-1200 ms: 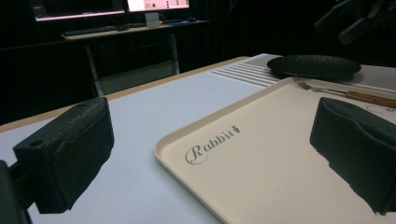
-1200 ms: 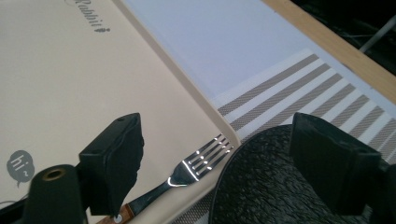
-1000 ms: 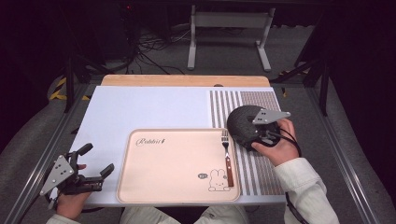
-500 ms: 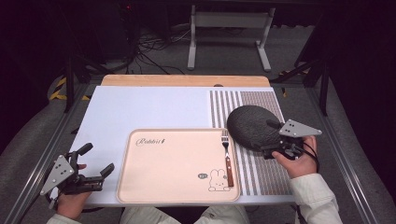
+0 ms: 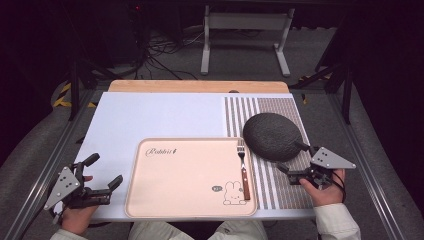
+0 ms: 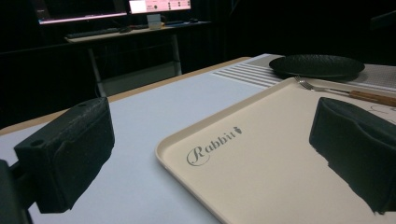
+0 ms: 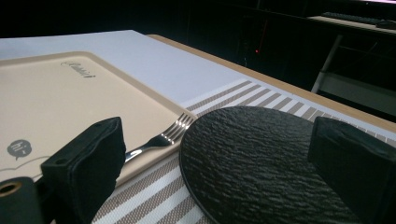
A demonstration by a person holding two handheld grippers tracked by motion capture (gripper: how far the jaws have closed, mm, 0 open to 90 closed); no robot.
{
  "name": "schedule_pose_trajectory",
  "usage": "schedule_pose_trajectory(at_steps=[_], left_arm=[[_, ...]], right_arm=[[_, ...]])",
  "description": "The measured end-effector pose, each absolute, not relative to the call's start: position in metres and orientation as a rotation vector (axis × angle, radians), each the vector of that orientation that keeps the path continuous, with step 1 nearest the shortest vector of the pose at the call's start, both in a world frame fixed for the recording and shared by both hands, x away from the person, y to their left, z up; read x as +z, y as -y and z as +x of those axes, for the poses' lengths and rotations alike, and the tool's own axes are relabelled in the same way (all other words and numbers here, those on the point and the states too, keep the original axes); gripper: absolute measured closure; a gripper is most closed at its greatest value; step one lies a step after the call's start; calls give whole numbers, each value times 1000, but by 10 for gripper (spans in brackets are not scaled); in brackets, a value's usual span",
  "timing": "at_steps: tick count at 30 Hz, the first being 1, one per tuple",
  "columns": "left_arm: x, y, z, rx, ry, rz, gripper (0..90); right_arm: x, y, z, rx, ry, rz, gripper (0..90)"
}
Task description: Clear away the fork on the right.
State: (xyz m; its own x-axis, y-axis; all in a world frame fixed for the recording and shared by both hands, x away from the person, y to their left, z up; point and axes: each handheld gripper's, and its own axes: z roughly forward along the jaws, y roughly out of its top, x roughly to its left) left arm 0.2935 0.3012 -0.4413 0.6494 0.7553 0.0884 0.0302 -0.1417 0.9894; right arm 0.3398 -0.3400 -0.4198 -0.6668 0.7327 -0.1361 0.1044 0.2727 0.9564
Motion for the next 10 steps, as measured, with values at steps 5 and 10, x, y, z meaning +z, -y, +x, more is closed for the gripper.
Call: schedule_pose_trajectory(at_steps=[5,10], left_arm=[[-441,-300,293,715,-653,1603,11],[-441,-301,293,713,-652,1595,7]], right_arm=[[-436,346,338,1417,-1970,781,34],[-444,351,342,1433,-1953,829,27]])
